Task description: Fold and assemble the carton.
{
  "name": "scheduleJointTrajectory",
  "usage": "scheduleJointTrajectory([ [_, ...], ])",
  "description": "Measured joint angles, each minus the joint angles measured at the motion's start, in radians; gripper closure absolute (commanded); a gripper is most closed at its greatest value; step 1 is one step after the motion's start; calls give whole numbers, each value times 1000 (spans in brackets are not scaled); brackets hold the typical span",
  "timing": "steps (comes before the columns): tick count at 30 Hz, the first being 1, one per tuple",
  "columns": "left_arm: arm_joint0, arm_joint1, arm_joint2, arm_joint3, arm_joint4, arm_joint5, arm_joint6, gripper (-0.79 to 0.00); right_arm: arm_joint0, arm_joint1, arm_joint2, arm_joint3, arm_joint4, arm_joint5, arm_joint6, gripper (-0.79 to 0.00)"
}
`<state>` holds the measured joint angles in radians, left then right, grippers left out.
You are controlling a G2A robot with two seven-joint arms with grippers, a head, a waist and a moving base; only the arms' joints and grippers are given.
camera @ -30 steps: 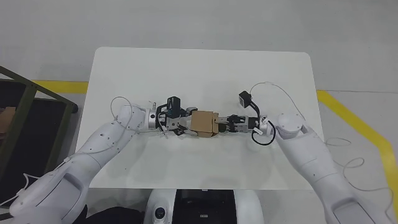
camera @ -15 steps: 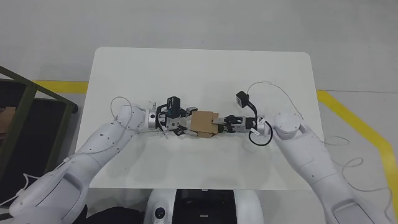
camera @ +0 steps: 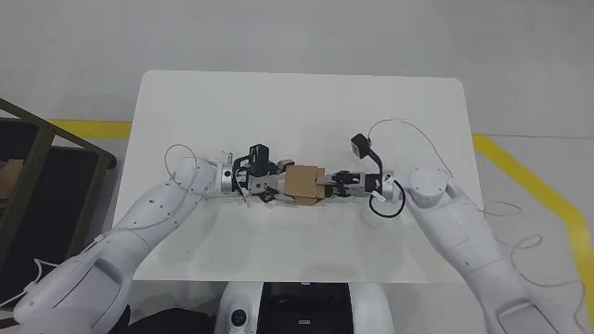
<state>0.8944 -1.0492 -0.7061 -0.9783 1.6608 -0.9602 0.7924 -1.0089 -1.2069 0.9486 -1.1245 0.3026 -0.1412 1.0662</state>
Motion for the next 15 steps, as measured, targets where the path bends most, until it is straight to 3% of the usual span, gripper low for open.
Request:
scheduleJointTrajectory([
  [10, -1, -1, 2, 4, -1, 3, -5, -539, -44, 19, 43, -59, -3, 7, 9, -237],
  [13, -1, -2, 3, 6, -3, 4, -6, -539, -52, 23, 53, -67, -1, 8, 12, -111],
  [15, -2, -3, 3, 7, -4, 4, -8, -536, -57, 25, 58, -71, -1, 9, 12, -89],
])
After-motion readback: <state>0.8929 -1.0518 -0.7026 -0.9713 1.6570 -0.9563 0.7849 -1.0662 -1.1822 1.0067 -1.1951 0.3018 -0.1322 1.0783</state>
